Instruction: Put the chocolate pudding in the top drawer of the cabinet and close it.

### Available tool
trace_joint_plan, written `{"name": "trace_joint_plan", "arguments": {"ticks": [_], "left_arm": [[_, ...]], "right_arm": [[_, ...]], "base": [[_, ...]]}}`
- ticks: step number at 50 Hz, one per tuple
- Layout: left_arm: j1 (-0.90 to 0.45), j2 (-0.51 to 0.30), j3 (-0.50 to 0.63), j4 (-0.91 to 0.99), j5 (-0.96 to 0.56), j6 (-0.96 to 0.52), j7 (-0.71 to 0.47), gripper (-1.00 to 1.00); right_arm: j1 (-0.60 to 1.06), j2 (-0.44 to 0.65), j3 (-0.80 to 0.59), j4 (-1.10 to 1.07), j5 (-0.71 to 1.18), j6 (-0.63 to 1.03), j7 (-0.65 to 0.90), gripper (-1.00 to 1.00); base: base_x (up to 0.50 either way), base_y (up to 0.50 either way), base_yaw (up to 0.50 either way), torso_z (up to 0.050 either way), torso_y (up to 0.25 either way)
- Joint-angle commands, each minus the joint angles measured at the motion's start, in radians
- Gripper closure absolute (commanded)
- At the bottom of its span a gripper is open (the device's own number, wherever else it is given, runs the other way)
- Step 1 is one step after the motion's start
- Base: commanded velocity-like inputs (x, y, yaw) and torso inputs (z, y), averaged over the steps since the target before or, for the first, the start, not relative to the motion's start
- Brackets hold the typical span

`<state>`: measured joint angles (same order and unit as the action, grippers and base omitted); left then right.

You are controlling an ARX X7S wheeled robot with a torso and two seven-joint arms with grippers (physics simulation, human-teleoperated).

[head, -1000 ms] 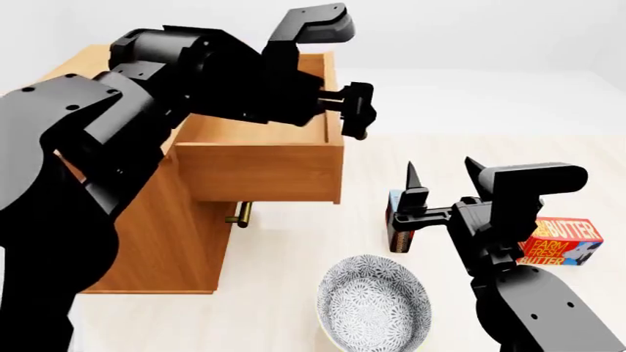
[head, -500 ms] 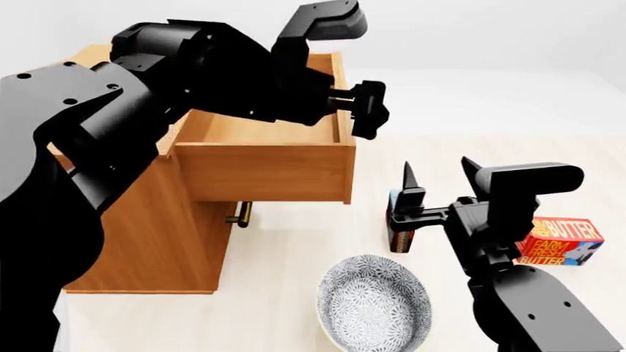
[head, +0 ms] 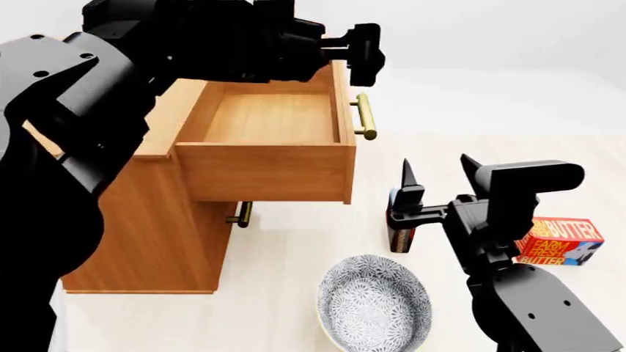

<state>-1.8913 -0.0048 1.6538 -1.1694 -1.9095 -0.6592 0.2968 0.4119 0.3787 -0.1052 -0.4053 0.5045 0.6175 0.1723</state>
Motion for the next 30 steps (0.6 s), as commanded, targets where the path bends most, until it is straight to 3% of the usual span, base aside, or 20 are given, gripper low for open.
{"name": "trace_joint_plan", "arguments": {"ticks": [1,4,9,17,30], "left_arm": [[0.007,-0.143,-0.042,0.201,0.043,0.174,-0.163,-1.0],[0.025,-0.275,-0.084,0.423,0.028,0.242,-0.274,-1.0],[0.078,-0.395,-0.122,0.6,0.053,0.37,-0.359,-1.0],[0.144,-0.54,-0.158,0.835,0.132,0.547,-0.499,-1.0],[0.172,-0.724,-0.164,1.169,0.305,0.687,-0.673,-1.0]], "right_arm": [[0.003,0.004,0.009,-0.009,0.01,0.0,0.005,-1.0],[0.008,0.003,0.01,-0.003,0.01,-0.002,0.006,-1.0],[0.018,-0.001,0.003,0.01,0.001,-0.007,0.01,-1.0],[0.03,-0.004,-0.01,0.009,-0.006,0.0,0.02,-1.0],[0.04,-0.009,-0.023,0.029,-0.007,-0.003,0.019,-1.0]], "base": [[0.0,0.0,0.0,0.0,0.0],[0.0,0.0,0.0,0.0,0.0],[0.0,0.0,0.0,0.0,0.0],[0.0,0.0,0.0,0.0,0.0],[0.0,0.0,0.0,0.0,0.0]]}}
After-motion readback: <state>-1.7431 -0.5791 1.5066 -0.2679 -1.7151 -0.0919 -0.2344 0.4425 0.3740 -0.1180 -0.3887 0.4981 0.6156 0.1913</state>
